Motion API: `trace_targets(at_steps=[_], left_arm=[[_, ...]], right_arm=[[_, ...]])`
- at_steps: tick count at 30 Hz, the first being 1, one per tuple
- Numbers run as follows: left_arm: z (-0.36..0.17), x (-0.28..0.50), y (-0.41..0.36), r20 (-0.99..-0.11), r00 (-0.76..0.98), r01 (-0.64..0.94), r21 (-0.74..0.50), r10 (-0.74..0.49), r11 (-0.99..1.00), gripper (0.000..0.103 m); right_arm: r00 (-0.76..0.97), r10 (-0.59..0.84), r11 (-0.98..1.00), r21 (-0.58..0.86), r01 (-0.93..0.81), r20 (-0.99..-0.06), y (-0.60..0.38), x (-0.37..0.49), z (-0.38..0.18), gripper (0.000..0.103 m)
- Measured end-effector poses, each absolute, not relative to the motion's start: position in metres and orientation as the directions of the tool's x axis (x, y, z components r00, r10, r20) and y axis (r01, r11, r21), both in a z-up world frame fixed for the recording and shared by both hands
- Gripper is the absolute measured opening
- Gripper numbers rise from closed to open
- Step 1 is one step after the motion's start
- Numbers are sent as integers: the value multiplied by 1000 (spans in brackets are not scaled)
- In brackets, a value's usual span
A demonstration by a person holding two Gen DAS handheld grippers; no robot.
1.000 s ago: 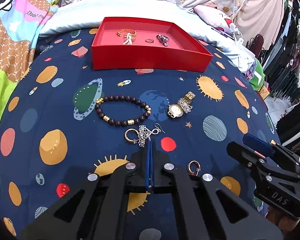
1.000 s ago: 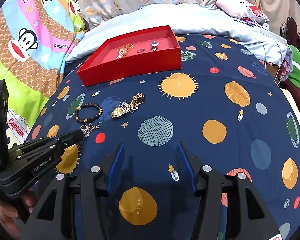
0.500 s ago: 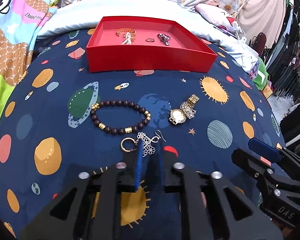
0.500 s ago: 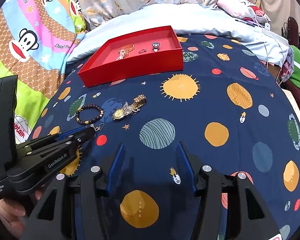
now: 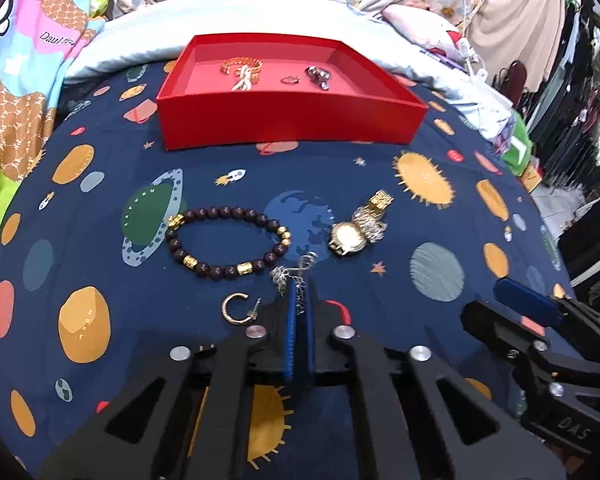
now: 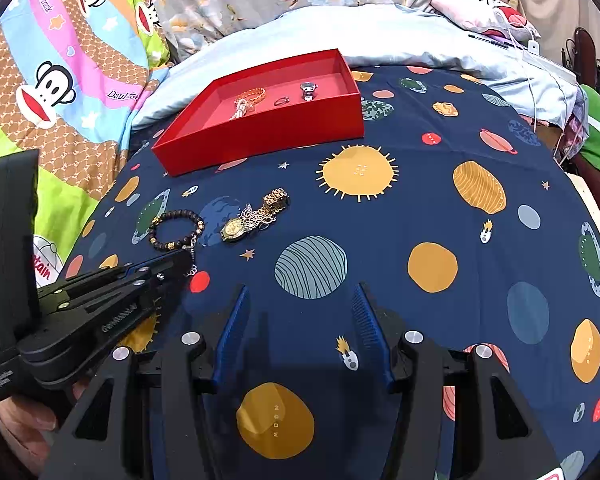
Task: Organize jewelry
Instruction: 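Grasp the silver flower earring with the left tool, then grasp the silver drop earring with the right tool while the left holds its earring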
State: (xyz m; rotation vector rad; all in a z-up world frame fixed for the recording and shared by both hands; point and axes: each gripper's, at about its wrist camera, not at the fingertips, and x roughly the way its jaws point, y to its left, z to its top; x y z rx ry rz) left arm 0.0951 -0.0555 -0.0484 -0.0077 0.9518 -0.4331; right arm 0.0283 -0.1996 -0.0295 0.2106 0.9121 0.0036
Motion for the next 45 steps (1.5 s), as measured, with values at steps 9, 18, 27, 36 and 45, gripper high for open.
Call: trace_targets(at_steps=[9, 18, 27, 36, 45], left_arm=[[-22, 82, -44, -750, 516, 362, -246, -413, 899, 1], [1, 80, -12, -729, 559, 306, -262, -396, 915, 1], [-2, 83, 2, -730, 560, 282, -278, -393, 918, 1], [-12, 87, 5, -741, 544, 277, -283, -393, 918, 1], [-16, 88, 5, -745, 536, 275, -290, -397, 917, 1]], right_arm=[[621, 99, 980, 185, 76, -778, -198, 28, -24, 53], [629, 183, 973, 232, -4, -756, -180, 56, -20, 39], [612, 193, 972, 234, -13, -767, -166, 96, -34, 29], [590, 190, 972, 237, 2, -785, -166, 111, -47, 17], [597, 172, 975, 220, 9, -784, -170, 106, -47, 4]])
